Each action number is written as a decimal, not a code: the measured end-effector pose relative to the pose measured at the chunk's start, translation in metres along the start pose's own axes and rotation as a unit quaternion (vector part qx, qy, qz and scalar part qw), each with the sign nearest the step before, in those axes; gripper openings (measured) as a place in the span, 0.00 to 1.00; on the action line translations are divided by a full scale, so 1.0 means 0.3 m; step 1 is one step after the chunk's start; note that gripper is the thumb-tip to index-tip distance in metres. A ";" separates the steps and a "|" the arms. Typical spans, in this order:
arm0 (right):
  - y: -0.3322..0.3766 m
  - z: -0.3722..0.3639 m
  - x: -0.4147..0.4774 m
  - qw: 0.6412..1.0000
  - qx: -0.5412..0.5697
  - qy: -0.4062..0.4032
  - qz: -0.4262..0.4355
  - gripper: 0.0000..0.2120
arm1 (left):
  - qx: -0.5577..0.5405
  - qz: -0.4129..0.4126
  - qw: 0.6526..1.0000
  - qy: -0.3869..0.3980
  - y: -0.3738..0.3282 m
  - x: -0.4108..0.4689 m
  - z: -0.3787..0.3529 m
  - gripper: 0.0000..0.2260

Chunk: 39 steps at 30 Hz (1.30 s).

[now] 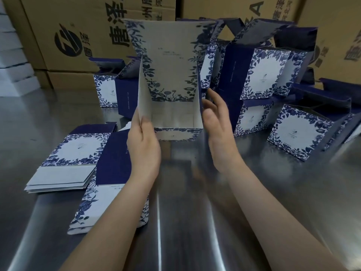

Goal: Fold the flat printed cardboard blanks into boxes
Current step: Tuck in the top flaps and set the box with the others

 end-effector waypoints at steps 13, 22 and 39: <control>-0.028 0.026 -0.010 0.994 -0.068 -0.083 0.005 0.20 | 0.057 0.059 0.993 0.088 0.038 -0.024 -0.036 0.24; 0.070 0.022 -0.047 0.955 -0.144 -0.182 0.187 0.23 | 0.102 0.021 0.988 0.111 0.062 -0.050 -0.053 0.27; 0.198 -0.077 -0.183 0.930 -0.142 -0.168 0.294 0.12 | 0.102 0.053 0.989 0.091 0.086 -0.041 -0.052 0.23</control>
Point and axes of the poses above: each hand's wrist, its own x-axis towards the middle knuckle, its own z-axis out of the back of the hand, y = z × x, the point moved 6 cm from there along x, towards the middle knuckle, and after that the axes turned 13 degrees about -y, right-handed, at the moved point
